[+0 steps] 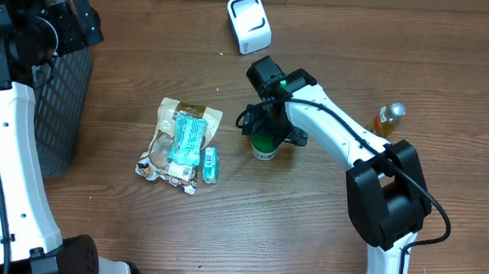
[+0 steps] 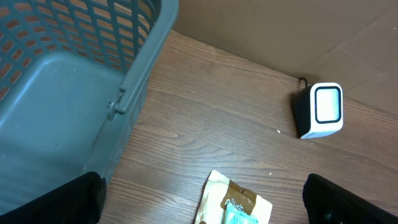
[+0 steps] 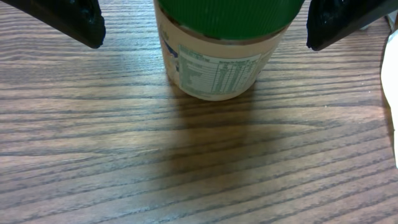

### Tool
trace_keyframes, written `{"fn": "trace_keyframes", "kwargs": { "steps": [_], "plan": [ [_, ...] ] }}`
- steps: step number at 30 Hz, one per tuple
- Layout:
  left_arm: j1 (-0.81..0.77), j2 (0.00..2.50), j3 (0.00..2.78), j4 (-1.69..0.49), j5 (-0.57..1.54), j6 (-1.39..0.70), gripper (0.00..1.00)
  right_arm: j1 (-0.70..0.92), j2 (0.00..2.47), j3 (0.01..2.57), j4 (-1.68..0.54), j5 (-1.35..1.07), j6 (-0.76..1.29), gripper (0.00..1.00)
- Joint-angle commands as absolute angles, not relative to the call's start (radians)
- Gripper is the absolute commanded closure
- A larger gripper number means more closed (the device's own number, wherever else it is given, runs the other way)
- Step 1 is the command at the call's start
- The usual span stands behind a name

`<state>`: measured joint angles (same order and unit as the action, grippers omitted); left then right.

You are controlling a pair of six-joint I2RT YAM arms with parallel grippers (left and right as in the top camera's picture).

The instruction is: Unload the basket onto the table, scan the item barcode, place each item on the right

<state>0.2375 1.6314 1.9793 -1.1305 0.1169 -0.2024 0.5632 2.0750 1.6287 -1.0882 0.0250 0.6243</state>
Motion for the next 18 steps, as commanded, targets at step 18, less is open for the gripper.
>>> {"fn": "trace_keyframes", "kwargs": {
  "steps": [18],
  "plan": [
    [0.235,1.634,2.005,-1.129,0.123,-0.187,0.00,0.615,2.078,1.563,-1.065,0.003,0.624,0.05]
  ]
}}
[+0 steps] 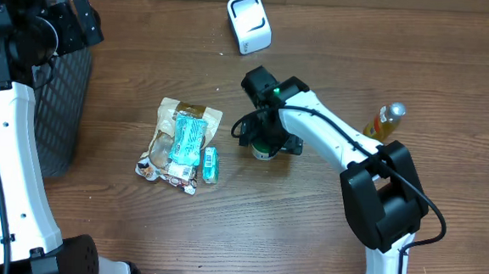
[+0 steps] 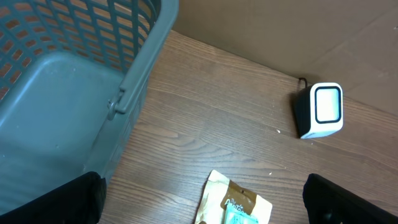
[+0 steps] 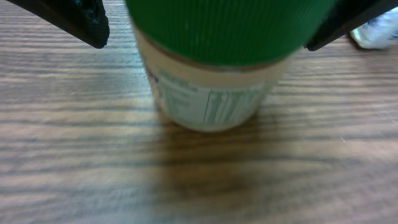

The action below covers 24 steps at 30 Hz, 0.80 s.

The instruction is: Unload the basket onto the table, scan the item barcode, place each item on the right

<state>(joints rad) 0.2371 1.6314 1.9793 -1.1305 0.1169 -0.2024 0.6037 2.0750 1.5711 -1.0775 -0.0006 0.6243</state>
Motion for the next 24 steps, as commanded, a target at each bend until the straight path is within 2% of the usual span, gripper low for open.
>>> {"fn": "trace_keyframes", "kwargs": {
  "steps": [1,4,15,20,24],
  "plan": [
    [0.235,1.634,2.005,-1.129,0.123,-0.187,0.00,0.616,2.078,1.563,-1.059,0.006,0.624,0.09],
    [0.235,1.634,2.005,-1.129,0.123,-0.187,0.00,0.616,2.078,1.563,-1.051,0.006,0.624,0.19],
    [0.235,1.634,2.005,-1.129,0.123,-0.187,0.00,0.573,2.078,1.565,-1.052,0.006,0.627,0.20],
    [0.235,1.634,2.005,-1.129,0.123,-0.186,0.00,0.573,2.078,1.565,-1.053,0.006,0.632,0.24],
    [0.235,1.634,2.005,-1.129,0.123,-0.186,0.00,0.583,2.078,1.565,-1.068,0.023,0.632,0.32]
  ]
}}
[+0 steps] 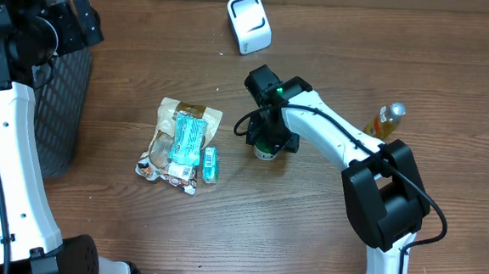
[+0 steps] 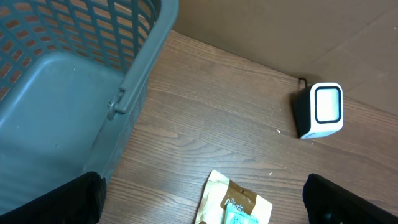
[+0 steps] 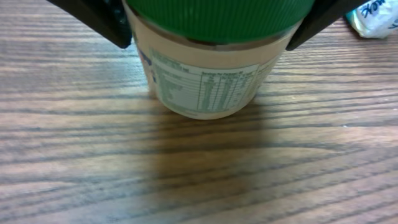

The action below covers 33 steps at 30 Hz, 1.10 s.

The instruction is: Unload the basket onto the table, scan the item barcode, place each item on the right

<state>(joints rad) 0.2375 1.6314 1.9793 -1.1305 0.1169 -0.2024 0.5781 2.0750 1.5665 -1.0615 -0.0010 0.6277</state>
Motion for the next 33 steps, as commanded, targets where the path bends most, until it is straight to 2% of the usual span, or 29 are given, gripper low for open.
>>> {"fn": "trace_keyframes", "kwargs": {
  "steps": [1,8,9,10,11,13,15,19,24,28,31,33],
  "plan": [
    [0.235,1.634,2.005,-1.129,0.123,-0.186,0.00,0.583,2.078,1.565,-1.072,0.037,0.632,0.34],
    [0.236,1.634,2.005,-1.129,0.123,-0.186,0.00,0.580,2.078,1.565,-1.101,0.084,0.632,0.33],
    [0.235,1.634,2.005,-1.129,0.123,-0.187,0.00,0.580,2.078,1.565,-1.102,0.072,0.632,0.27],
    [0.235,1.634,2.005,-1.129,0.123,-0.187,0.00,0.580,2.078,1.565,-1.101,0.051,0.632,0.16],
    [0.235,1.634,2.005,-1.129,0.123,-0.187,0.01,0.580,2.078,1.565,-1.102,0.033,0.636,0.12],
    [0.235,1.634,2.005,-1.129,0.123,-0.186,0.01,0.580,2.078,1.565,-1.111,0.027,0.698,0.11],
    [0.235,1.634,2.005,-1.129,0.123,-0.186,0.00,0.580,2.078,1.565,-1.111,0.032,0.732,0.14],
    [0.235,1.634,2.005,-1.129,0.123,-0.187,0.00,0.580,2.078,1.565,-1.102,0.036,0.733,0.28],
    [0.235,1.634,2.005,-1.129,0.123,-0.186,0.00,0.580,2.078,1.565,-1.100,0.124,0.702,0.33],
    [0.235,1.634,2.005,-1.129,0.123,-0.186,0.00,0.580,2.078,1.565,-1.101,0.142,0.657,0.41],
    [0.235,1.634,2.005,-1.129,0.123,-0.187,0.00,0.580,2.078,1.565,-1.091,0.142,0.648,0.41],
    [0.235,1.634,2.005,-1.129,0.123,-0.187,0.00,0.580,2.078,1.565,-1.081,0.137,0.646,0.36]
  ]
}}
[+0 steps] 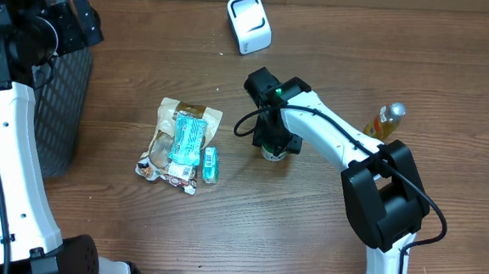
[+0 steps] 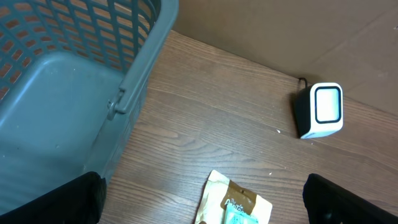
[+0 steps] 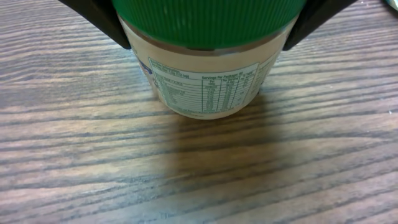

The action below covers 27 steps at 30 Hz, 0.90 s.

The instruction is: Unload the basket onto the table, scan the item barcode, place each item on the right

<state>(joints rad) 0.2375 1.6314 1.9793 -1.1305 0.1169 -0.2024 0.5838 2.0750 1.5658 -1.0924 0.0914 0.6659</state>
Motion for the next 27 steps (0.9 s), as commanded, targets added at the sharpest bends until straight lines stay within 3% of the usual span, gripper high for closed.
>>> {"fn": "trace_keyframes", "kwargs": {
  "steps": [1,2,4,7,12,13,15,27],
  "plan": [
    [0.235,1.634,2.005,-1.129,0.123,-0.187,0.00,0.580,2.078,1.565,-1.076,0.128,0.646,0.36],
    [0.236,1.634,2.005,-1.129,0.123,-0.187,0.00,0.580,2.078,1.565,-1.072,0.113,0.646,0.32],
    [0.235,1.634,2.005,-1.129,0.123,-0.186,0.00,0.580,2.078,1.565,-1.071,0.095,0.646,0.09],
    [0.235,1.634,2.005,-1.129,0.123,-0.186,0.00,0.580,2.078,1.565,-1.071,0.092,0.646,0.00],
    [0.235,1.634,2.005,-1.129,0.123,-0.186,0.00,0.580,2.078,1.564,-1.066,0.085,0.647,0.01],
    [0.235,1.634,2.005,-1.129,0.123,-0.187,0.00,0.580,2.078,1.564,-1.065,0.085,0.647,0.09],
    [0.235,1.634,2.005,-1.129,0.123,-0.186,0.00,0.580,2.078,1.564,-1.066,0.087,0.657,0.16],
    [0.235,1.634,2.005,-1.129,0.123,-0.187,0.00,0.580,2.078,1.554,-1.057,0.089,0.681,0.17]
  ]
}}
